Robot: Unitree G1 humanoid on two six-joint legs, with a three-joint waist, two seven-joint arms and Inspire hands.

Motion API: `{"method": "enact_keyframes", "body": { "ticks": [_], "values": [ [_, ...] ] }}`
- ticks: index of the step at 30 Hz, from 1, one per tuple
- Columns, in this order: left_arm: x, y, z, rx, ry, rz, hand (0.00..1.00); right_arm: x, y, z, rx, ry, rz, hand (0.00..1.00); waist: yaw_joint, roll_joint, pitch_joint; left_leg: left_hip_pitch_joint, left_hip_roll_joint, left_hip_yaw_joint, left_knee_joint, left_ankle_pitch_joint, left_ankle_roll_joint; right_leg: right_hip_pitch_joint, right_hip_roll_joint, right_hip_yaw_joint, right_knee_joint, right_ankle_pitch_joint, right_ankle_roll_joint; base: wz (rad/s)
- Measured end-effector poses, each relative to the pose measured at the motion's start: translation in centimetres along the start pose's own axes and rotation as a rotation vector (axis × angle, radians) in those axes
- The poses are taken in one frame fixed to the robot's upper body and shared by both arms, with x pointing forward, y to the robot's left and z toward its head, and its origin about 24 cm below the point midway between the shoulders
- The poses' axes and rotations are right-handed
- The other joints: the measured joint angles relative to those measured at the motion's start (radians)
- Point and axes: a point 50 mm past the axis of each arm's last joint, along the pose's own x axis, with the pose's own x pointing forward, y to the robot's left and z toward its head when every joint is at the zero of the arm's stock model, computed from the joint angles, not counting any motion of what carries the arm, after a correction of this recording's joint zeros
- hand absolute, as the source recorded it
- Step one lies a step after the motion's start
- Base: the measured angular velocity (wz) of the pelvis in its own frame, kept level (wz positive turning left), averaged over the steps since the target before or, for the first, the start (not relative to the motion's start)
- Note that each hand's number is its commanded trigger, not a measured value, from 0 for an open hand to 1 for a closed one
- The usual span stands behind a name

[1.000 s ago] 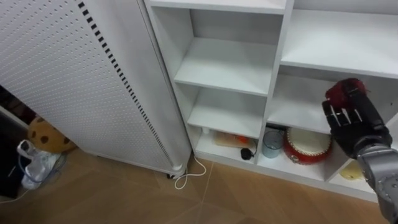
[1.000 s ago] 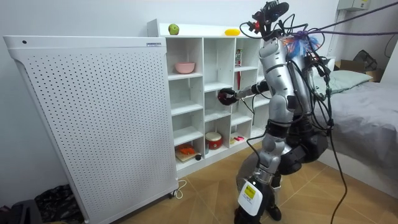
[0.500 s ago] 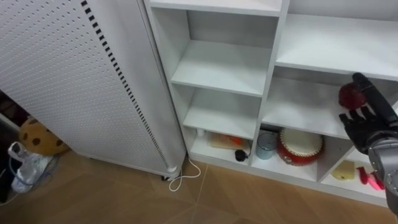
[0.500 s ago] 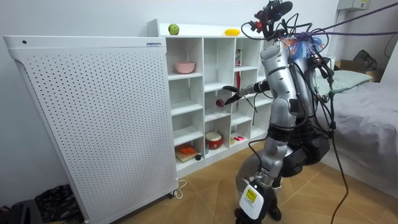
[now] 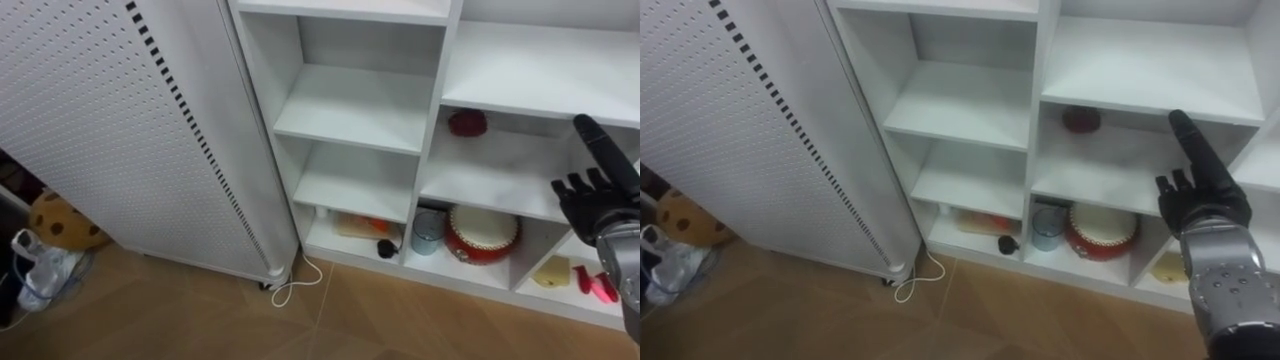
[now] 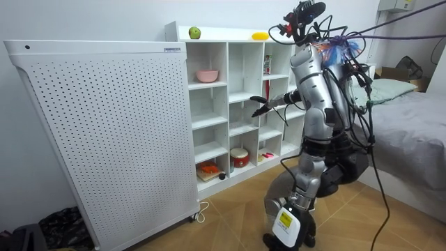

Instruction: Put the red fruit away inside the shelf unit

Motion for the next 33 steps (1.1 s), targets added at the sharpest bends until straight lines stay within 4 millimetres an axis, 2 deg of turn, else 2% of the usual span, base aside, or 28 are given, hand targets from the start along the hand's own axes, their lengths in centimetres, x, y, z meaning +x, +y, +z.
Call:
{"method": "enact_keyframes", "body": {
  "ticks": [5,8,14,17,19,20,22,23,25,27,28,29,30,31,32,33],
  "values": [
    [0.0,0.0,0.0,-0.01,0.002,-0.002,0.0,0.1,-0.8,-0.1,-0.006,0.01,0.003,0.0,-0.001,0.001,0.0008,0.024,0.0,-0.001,-0.005,0.001,0.003,0.023,0.007,0.006,-0.006,0.001,0.003,0.0],
    [0.0,0.0,0.1,-0.01,-0.002,-0.011,0.0,0.2,-1.4,-0.3,-0.017,0.017,0.005,0.0,0.002,0.001,0.0026,0.057,0.0,0.0,-0.03,-0.003,-0.004,0.054,0.011,0.007,-0.029,-0.003,0.005,-0.04],
    [0.0,-0.1,-0.1,-0.011,0.003,-0.031,0.0,0.0,-5.4,-0.3,-0.052,0.044,-0.025,0.0,0.021,-0.004,0.0073,0.163,-0.001,0.0,-0.108,0.006,-0.008,0.156,0.016,-0.006,-0.103,0.006,0.008,-0.01],
    [0.1,0.2,-0.7,-0.014,0.029,-0.038,0.0,-0.4,-8.0,-0.4,-0.074,0.071,-0.052,0.0,0.02,-0.01,0.0116,0.223,-0.001,-0.003,-0.154,0.01,-0.006,0.217,0.02,-0.018,-0.149,0.016,0.012,0.0],
    [0.2,0.3,-1.2,-0.007,0.061,-0.047,0.0,-1.2,-11.1,-0.6,-0.116,0.099,-0.086,0.0,0.019,-0.011,0.0134,0.283,0.002,-0.015,-0.188,0.012,-0.009,0.291,0.03,-0.036,-0.197,0.021,0.012,0.08],
    [0.2,0.3,-1.3,-0.006,0.067,-0.051,0.0,-1.5,-12.0,-0.7,-0.133,0.108,-0.1,0.0,0.017,-0.012,0.0141,0.302,0.003,-0.017,-0.198,0.012,-0.009,0.312,0.032,-0.042,-0.21,0.022,0.012,0.16],
    [0.3,0.6,-1.2,-0.023,0.071,-0.058,0.0,-2.6,-15.0,-0.6,-0.178,0.139,-0.155,0.0,0.01,-0.01,0.0149,0.361,0.005,-0.03,-0.236,0.012,-0.01,0.384,0.042,-0.062,-0.265,0.026,0.02,0.16],
    [0.4,0.7,-1.2,-0.03,0.073,-0.055,0.0,-2.9,-15.8,-0.6,-0.192,0.146,-0.17,0.0,0.009,-0.01,0.0149,0.375,0.007,-0.03,-0.246,0.012,-0.011,0.4,0.047,-0.064,-0.279,0.029,0.023,0.09],
    [0.4,0.9,-1.5,-0.04,0.086,-0.048,0.0,-4.7,-19.3,-0.8,-0.288,0.199,-0.241,0.0,0.011,-0.008,0.0159,0.444,0.011,-0.029,-0.281,0.012,-0.011,0.476,0.061,-0.066,-0.331,0.036,0.034,-0.02],
    [0.4,1.2,-1.9,-0.063,0.109,-0.037,0.0,-5.9,-21.3,-1.3,-0.36,0.255,-0.279,0.0,0.007,-0.008,0.0152,0.489,0.015,-0.028,-0.305,0.011,-0.012,0.525,0.072,-0.066,-0.371,0.044,0.04,-0.09],
    [0.5,1.4,-2.1,-0.077,0.121,-0.028,0.0,-6.7,-22.4,-1.6,-0.4,0.284,-0.299,0.0,-0.007,-0.008,0.0149,0.519,0.015,-0.028,-0.33,0.011,-0.012,0.554,0.074,-0.07,-0.394,0.047,0.043,-0.04],
    [0.5,1.5,-2.2,-0.084,0.125,-0.024,0.0,-7.1,-22.9,-1.8,-0.426,0.301,-0.306,0.0,-0.01,-0.009,0.0135,0.531,0.014,-0.028,-0.34,0.011,-0.012,0.566,0.076,-0.07,-0.406,0.049,0.045,0.0],
    [0.5,1.6,-2.2,-0.094,0.128,-0.015,0.0,-8.2,-24.3,-1.8,-0.464,0.333,-0.324,0.0,-0.016,-0.008,0.011,0.564,0.016,-0.028,-0.367,0.012,-0.013,0.601,0.087,-0.068,-0.441,0.058,0.049,-0.04],
    [0.4,1.7,-2.4,-0.109,0.133,-0.007,0.0,-9.6,-26.0,-1.7,-0.5,0.366,-0.363,0.0,-0.019,-0.011,0.0063,0.604,0.017,-0.029,-0.393,0.014,-0.016,0.645,0.095,-0.069,-0.475,0.065,0.054,-0.04],
    [0.4,1.8,-2.6,-0.115,0.137,-0.001,0.0,-10.4,-26.9,-1.9,-0.526,0.39,-0.382,0.0,-0.025,-0.012,0.0021,0.625,0.017,-0.03,-0.404,0.015,-0.016,0.667,0.098,-0.07,-0.491,0.068,0.056,0.0],
    [0.2,1.8,-3.2,-0.123,0.157,0.014,0.0,-12.2,-28.7,-2.5,-0.576,0.452,-0.42,0.0,-0.042,-0.02,-0.0063,0.672,0.017,-0.031,-0.435,0.015,-0.017,0.714,0.104,-0.072,-0.521,0.073,0.06,0.0]
  ]
}}
